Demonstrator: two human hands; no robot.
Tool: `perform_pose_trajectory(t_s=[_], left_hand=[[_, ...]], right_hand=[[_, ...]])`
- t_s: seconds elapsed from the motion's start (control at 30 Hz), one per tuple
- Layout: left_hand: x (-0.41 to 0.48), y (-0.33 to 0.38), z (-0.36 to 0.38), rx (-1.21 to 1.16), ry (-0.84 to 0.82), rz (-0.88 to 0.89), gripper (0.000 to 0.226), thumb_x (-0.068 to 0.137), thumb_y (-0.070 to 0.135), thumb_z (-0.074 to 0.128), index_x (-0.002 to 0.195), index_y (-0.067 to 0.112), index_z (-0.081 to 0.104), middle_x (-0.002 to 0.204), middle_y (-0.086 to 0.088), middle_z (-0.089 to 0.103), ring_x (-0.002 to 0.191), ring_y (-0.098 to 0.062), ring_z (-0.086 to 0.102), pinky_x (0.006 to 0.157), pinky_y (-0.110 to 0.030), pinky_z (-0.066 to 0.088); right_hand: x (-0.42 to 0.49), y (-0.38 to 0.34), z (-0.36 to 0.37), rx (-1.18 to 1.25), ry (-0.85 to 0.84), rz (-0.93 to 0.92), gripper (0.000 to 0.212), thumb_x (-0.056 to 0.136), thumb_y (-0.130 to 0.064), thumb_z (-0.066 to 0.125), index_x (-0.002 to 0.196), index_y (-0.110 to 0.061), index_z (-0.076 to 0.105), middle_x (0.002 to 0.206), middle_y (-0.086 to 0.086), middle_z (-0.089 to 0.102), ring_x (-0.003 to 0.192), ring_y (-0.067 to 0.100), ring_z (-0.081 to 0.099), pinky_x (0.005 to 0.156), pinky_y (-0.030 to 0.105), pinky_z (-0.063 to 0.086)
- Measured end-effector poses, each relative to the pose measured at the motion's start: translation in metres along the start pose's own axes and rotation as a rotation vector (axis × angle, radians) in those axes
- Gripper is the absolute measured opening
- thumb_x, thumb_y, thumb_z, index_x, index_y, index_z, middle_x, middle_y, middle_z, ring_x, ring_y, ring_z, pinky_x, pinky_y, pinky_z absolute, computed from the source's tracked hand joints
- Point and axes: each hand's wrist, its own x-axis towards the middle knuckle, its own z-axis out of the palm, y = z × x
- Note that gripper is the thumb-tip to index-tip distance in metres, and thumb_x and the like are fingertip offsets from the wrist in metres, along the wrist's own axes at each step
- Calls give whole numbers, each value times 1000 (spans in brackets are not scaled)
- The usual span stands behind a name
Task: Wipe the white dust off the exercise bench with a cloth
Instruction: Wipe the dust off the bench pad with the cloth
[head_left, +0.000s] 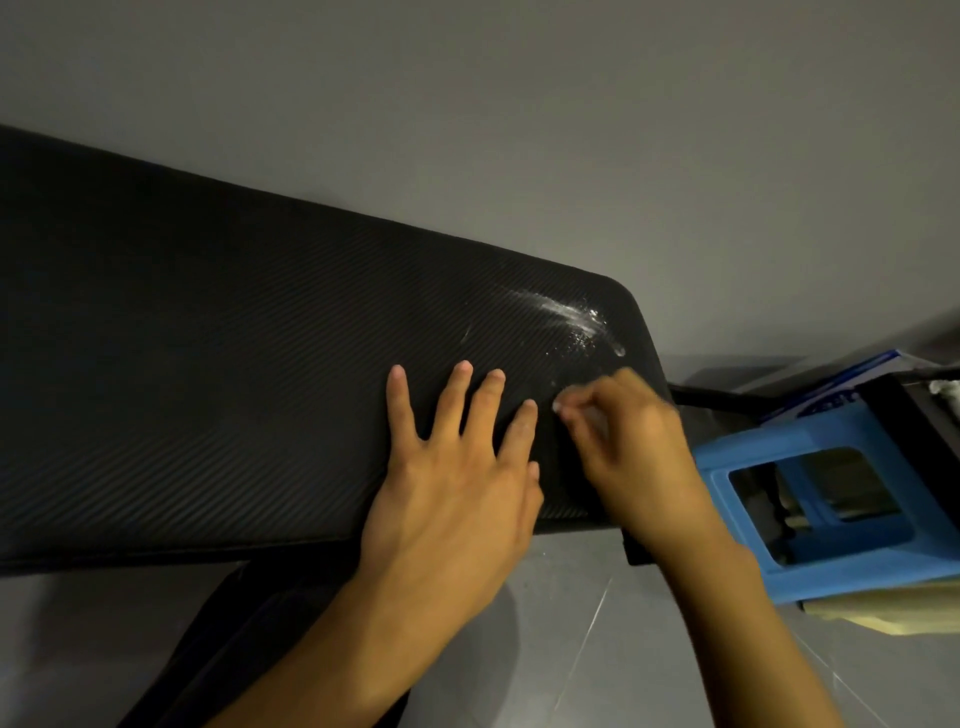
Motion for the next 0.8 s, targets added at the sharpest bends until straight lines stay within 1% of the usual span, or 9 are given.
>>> perform_pose_trajectory(t_s=[0.1,0.17,0.3,0.37,0.5,0.57,0.7,0.77,0.8], left_hand=[[0,0,1,-1,7,0,56,99,40,32,146,18,54,154,-19,47,147,-40,37,113,-77,18],[0,0,1,-7,9,4,57,98,40,32,145,18,55,153,-20,48,146,-40,38,113,-77,18],[0,0,0,-14,13,5,57,98,40,31,145,16,55,154,-19,47,147,-40,37,113,-77,17],[0,0,-1,-14,2,-11,59,98,41,32,146,13,53,155,-18,46,148,-39,36,114,-76,16],[1,0,-3,7,-21,-25,63,98,43,33,149,9,49,157,-16,44,150,-36,34,115,-76,14],[0,0,-5,8,-37,-41,65,98,44,32,150,7,47,158,-17,43,151,-36,32,115,-76,12],[0,0,-6,8,-40,-62,78,94,52,35,150,-1,45,157,-25,41,151,-40,31,114,-78,12],[1,0,-5,3,-50,-56,85,90,57,40,150,-4,44,158,-26,38,151,-40,30,113,-79,11],[1,0,-5,10,-65,-55,87,89,59,41,151,-4,42,159,-26,37,151,-40,29,113,-79,11]], right_hand=[[37,11,2,-81,48,109,13,97,-18,63,106,-12,70,103,1,55,90,19,60,76,29,46],[40,0,7,-70,37,75,15,98,-17,61,108,-12,69,107,4,57,90,18,58,79,33,50],[-8,-21,6,38,-45,-65,10,96,-15,63,104,-17,70,99,-5,56,85,6,58,75,21,48],[-16,-12,1,36,-40,-63,9,94,-14,66,102,-16,70,98,-5,57,87,7,59,78,27,53],[22,5,5,-50,80,62,10,96,-17,64,104,-12,69,102,3,57,84,18,59,78,45,53],[25,-4,11,-40,73,47,12,98,-16,62,107,-12,69,103,2,56,83,16,58,77,41,53],[-19,-27,4,102,-44,-112,13,95,-11,67,105,-17,72,96,-3,56,83,6,58,75,17,47],[-25,-24,-4,122,-103,-142,14,94,-12,68,105,-18,73,96,-5,57,86,5,60,77,16,48],[-17,-18,-5,107,-100,-139,13,94,-12,69,104,-18,73,97,-5,58,87,6,61,78,21,50]])
